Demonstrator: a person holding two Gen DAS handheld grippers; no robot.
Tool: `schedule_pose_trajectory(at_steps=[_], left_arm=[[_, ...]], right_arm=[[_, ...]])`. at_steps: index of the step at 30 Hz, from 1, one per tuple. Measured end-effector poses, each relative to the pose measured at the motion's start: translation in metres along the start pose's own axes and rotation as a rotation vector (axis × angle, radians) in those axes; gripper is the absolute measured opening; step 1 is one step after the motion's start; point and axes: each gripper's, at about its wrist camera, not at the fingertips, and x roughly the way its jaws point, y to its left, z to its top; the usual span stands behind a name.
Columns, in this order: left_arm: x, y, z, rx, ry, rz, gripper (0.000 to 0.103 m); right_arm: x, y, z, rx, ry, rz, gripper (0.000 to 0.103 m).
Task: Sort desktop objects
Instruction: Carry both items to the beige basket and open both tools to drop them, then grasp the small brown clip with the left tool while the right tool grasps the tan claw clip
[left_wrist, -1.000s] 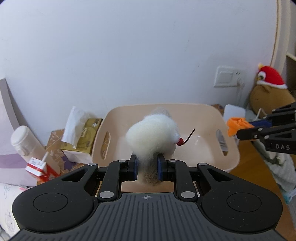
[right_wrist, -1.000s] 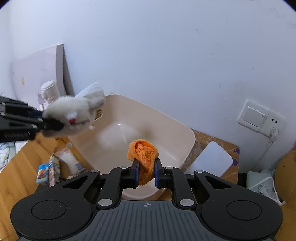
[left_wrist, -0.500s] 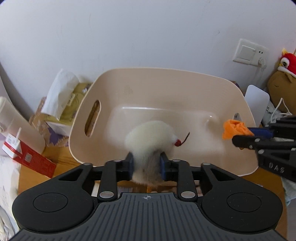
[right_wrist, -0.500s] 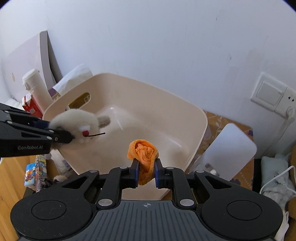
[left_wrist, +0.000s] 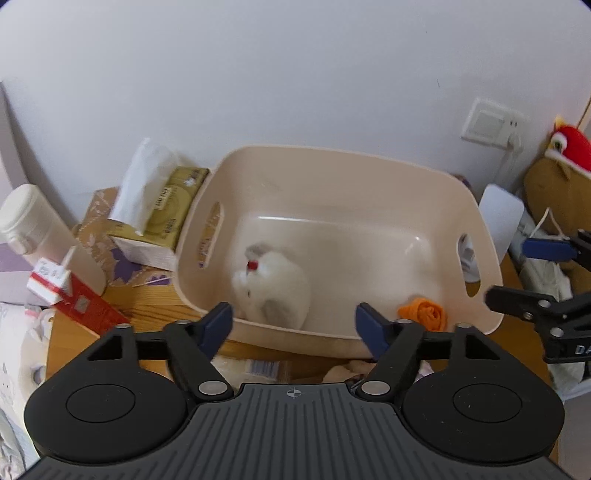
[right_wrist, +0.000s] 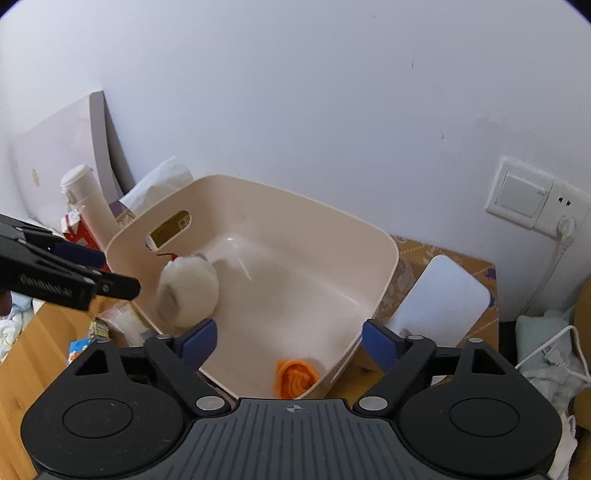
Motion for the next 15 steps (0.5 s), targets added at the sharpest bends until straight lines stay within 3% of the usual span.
schedule_pose_trajectory(at_steps=[6, 15], left_arm=[[-0.023, 0.02, -0.015, 0.008, 0.012, -0.013, 0.077], [-0.04, 0.038, -0.061, 0.09, 0.058, 0.014, 0.077]], right_arm=[[-0.027, 0.004, -0.009, 0.017, -0.041, 0.027, 0.103], [-0.056, 0.021, -0.035, -0.024, -0.026, 0.038, 0.103]])
